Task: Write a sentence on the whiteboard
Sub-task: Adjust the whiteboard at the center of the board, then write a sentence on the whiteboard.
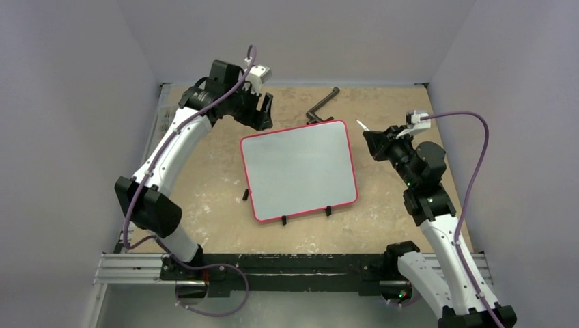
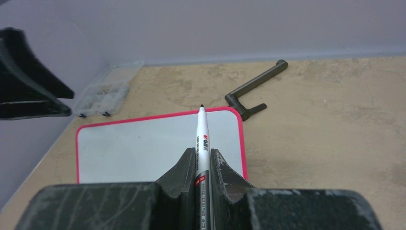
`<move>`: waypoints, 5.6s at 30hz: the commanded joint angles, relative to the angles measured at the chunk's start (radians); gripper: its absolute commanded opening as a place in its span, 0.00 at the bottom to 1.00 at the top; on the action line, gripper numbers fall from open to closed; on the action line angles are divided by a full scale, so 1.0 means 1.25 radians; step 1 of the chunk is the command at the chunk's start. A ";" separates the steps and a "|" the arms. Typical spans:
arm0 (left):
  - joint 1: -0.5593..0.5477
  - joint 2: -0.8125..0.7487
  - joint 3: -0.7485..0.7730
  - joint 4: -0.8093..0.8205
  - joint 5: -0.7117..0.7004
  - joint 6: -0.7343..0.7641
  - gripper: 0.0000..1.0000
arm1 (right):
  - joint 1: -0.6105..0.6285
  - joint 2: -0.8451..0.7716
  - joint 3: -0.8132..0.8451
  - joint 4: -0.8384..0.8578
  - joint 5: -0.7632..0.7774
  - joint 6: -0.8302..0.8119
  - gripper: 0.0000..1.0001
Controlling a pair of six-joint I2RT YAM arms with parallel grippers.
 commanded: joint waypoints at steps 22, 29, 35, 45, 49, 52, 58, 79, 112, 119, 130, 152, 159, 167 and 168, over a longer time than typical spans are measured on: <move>0.076 0.222 0.059 -0.156 0.401 0.118 0.48 | 0.001 -0.057 -0.021 0.023 -0.224 0.071 0.00; 0.076 0.160 -0.036 -0.112 0.382 0.103 0.47 | 0.001 -0.044 -0.030 0.057 -0.254 0.099 0.00; 0.076 0.166 -0.039 -0.132 0.417 0.129 0.43 | 0.001 -0.038 -0.026 0.052 -0.266 0.097 0.00; 0.073 0.132 -0.075 -0.142 0.452 0.157 0.27 | 0.002 -0.014 -0.035 0.089 -0.352 0.106 0.00; 0.063 0.128 -0.075 -0.151 0.440 0.164 0.15 | 0.002 -0.004 -0.038 0.101 -0.372 0.113 0.00; 0.058 0.124 -0.076 -0.151 0.434 0.166 0.08 | 0.002 0.003 -0.044 0.113 -0.388 0.117 0.00; 0.042 0.105 -0.089 -0.155 0.421 0.193 0.00 | 0.002 0.003 -0.081 0.180 -0.435 0.144 0.00; -0.044 -0.023 -0.226 -0.064 0.155 0.211 0.00 | 0.078 -0.071 -0.196 0.303 -0.517 0.139 0.00; -0.087 -0.056 -0.273 -0.027 0.059 0.210 0.00 | 0.511 0.148 -0.075 0.261 -0.163 -0.086 0.00; -0.088 -0.054 -0.271 -0.028 0.060 0.202 0.00 | 0.531 0.219 -0.023 0.266 -0.114 -0.109 0.00; -0.088 -0.051 -0.271 -0.027 0.058 0.197 0.00 | 0.541 0.272 0.015 0.281 -0.108 -0.115 0.00; -0.089 -0.049 -0.267 -0.030 0.059 0.196 0.00 | 0.556 0.312 -0.001 0.257 -0.055 -0.136 0.00; -0.090 -0.048 -0.267 -0.031 0.058 0.196 0.00 | 0.559 0.273 -0.065 0.240 -0.038 -0.126 0.00; -0.090 -0.046 -0.265 -0.033 0.058 0.196 0.00 | 0.566 0.234 -0.113 0.216 -0.041 -0.102 0.00; -0.090 -0.045 -0.265 -0.033 0.058 0.196 0.00 | 0.567 0.230 -0.114 0.209 -0.039 -0.103 0.00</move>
